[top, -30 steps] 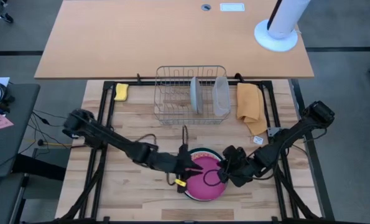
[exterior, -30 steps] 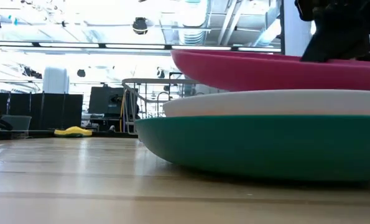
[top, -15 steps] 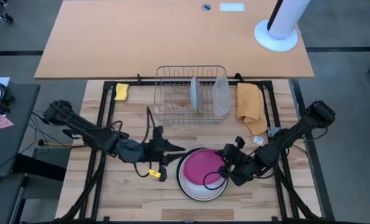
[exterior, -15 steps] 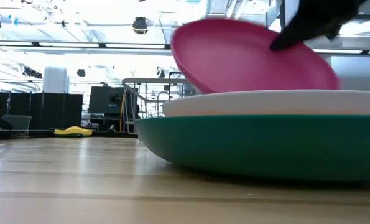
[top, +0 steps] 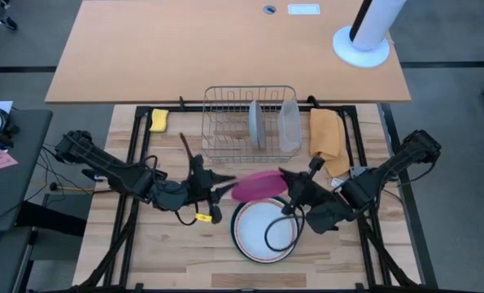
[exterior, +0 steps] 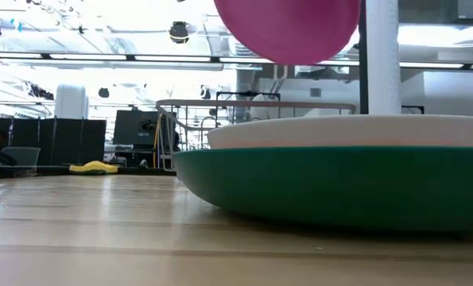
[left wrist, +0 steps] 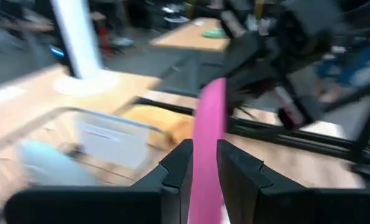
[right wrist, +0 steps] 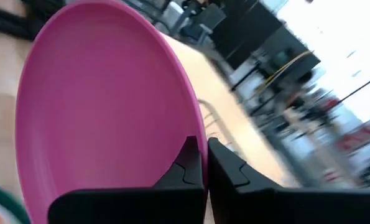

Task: Sort dishes
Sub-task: Put the pink plate into the dish rack

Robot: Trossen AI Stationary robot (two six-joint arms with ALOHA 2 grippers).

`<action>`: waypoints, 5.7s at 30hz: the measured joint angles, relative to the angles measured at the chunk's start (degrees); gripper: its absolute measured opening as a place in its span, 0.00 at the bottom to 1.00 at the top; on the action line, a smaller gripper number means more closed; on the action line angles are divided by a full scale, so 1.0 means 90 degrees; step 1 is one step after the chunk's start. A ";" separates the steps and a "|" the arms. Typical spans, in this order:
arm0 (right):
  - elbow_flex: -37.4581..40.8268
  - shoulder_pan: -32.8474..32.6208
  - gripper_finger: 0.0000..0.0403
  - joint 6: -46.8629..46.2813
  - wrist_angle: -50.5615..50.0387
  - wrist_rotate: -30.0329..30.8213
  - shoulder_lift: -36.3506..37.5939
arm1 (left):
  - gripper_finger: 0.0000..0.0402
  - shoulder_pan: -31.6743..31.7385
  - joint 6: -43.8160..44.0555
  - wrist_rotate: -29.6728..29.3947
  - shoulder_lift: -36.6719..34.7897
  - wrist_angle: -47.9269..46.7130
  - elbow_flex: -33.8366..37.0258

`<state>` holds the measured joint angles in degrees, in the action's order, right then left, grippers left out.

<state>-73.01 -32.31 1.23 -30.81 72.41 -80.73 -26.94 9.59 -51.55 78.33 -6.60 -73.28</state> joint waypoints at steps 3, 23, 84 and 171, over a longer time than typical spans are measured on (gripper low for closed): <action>-0.0247 0.0179 0.01 0.1522 0.0000 0.0226 0.0000 | 0.17 -0.0013 -0.0332 -0.0626 -0.0089 -0.0008 0.0000; -0.0633 0.2801 0.00 1.1494 0.2896 -0.3918 0.0033 | 0.17 0.0622 -0.0334 -0.1836 -0.0774 -0.1805 -0.0005; -0.0628 0.7527 0.00 1.0917 0.2566 -1.1700 -0.1577 | 0.17 0.3526 -0.0906 0.2196 -0.1169 -0.2370 0.1923; -0.0638 0.7503 0.56 0.9192 0.2192 -1.1305 -0.1427 | 0.17 0.3534 -0.1090 0.2266 -0.1166 -0.2176 0.1914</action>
<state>-78.75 35.22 83.96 -11.08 -29.34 -93.58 4.86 -0.22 -31.16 67.83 -26.18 -56.05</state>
